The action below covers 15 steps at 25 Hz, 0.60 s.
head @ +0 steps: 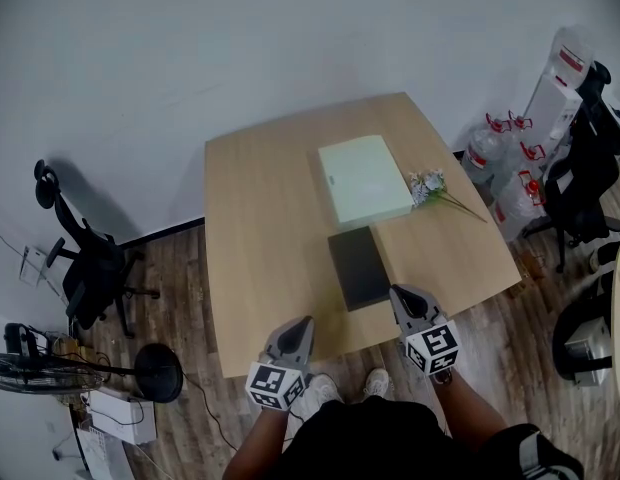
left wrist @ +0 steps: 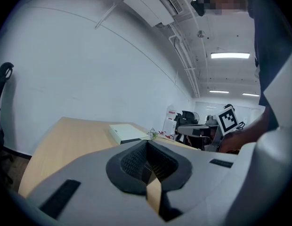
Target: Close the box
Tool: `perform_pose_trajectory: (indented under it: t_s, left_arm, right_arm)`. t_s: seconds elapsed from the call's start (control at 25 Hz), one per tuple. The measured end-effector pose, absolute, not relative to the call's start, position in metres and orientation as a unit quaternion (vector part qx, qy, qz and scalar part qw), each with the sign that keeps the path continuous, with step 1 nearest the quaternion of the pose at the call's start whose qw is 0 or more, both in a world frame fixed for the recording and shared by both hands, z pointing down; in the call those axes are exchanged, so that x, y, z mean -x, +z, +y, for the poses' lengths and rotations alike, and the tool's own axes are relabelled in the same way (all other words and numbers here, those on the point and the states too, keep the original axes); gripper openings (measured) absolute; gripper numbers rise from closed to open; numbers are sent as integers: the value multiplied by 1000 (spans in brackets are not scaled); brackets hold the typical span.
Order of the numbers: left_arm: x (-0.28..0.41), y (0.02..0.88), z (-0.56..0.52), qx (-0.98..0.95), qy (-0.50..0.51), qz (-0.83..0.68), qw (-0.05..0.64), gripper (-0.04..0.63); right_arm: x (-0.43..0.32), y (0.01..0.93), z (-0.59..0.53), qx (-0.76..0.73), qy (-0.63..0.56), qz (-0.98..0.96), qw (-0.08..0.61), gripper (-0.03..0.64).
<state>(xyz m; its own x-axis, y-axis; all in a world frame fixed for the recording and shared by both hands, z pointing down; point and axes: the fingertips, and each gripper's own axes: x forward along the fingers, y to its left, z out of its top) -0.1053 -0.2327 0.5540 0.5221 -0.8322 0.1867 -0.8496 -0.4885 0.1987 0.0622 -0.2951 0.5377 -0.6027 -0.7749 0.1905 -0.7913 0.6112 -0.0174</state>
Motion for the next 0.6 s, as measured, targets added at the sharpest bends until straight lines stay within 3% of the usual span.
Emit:
perform_pose_trajectory:
  t_s: [0.6]
  left_arm:
    - [102,552,-229,-863,36,-487,128,15]
  right_arm:
    - [-60,516,-286,-443,-1,-891,95,12]
